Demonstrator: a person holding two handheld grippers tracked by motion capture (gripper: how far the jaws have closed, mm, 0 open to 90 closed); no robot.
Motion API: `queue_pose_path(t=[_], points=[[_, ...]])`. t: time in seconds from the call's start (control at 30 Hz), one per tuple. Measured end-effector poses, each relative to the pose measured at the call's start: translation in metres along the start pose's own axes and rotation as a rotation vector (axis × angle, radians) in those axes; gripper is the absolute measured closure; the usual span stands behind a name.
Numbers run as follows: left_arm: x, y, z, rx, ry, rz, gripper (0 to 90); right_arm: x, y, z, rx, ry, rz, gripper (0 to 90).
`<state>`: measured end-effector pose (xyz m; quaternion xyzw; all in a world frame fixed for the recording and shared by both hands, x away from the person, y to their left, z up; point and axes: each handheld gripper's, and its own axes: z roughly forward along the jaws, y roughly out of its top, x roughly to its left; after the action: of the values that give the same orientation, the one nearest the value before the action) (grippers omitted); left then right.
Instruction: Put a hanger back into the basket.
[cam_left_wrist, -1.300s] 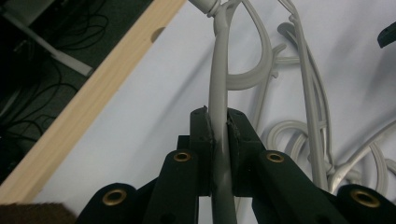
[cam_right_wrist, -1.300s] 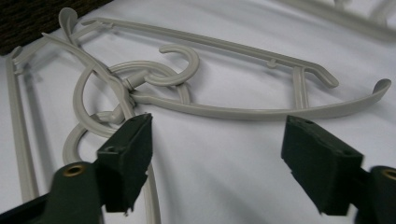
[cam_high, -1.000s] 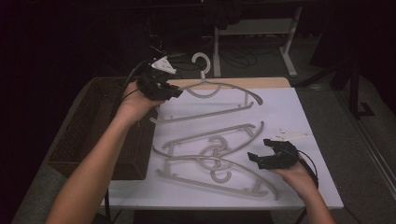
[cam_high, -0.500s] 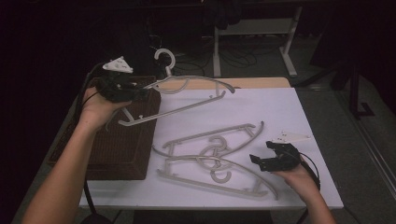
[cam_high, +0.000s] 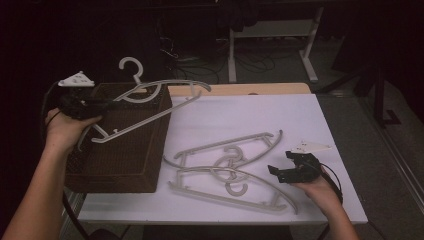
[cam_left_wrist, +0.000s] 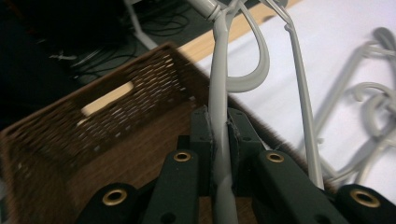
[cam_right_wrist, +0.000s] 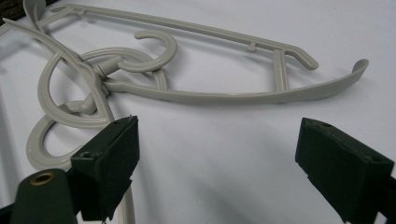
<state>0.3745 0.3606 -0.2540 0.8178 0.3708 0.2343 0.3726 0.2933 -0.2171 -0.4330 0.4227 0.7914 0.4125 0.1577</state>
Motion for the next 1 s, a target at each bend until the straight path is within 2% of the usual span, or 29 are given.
queue_pose_path(t=[0.1,0.13,0.17,0.2,0.27,0.37,0.57,0.8,1.0], points=[[0.014,-0.011,-0.008,-0.002,0.034,-0.03,82.8,-0.001,0.0,0.0,-0.002,-0.003,0.001,13.4],[0.024,-0.019,-0.014,-0.001,0.061,-0.051,82.8,-0.002,0.0,-0.001,0.0,-0.005,0.0,13.3],[0.024,-0.019,-0.014,-0.001,0.061,-0.051,82.8,-0.002,0.0,-0.001,0.001,-0.005,0.001,13.4],[0.033,-0.025,-0.019,-0.001,0.083,-0.071,82.8,-0.002,0.0,-0.001,-0.001,-0.006,0.003,13.4],[0.043,-0.033,-0.024,-0.005,0.101,-0.101,82.8,-0.002,0.0,-0.001,-0.001,-0.007,0.002,13.4],[0.054,-0.045,-0.031,-0.003,0.126,-0.134,82.8,-0.003,0.0,-0.002,-0.003,-0.01,0.004,13.4],[0.065,-0.059,-0.04,0.014,0.16,-0.156,82.8,-0.004,0.0,-0.002,-0.004,-0.016,0.007,13.4],[0.069,-0.068,-0.045,0.025,0.192,-0.162,82.8,-0.004,0.0,-0.002,-0.001,-0.017,0.006,13.4],[0.064,-0.07,-0.034,0.069,0.207,-0.144,82.8,-0.005,0.0,-0.002,0.0,-0.018,0.006,13.5]])
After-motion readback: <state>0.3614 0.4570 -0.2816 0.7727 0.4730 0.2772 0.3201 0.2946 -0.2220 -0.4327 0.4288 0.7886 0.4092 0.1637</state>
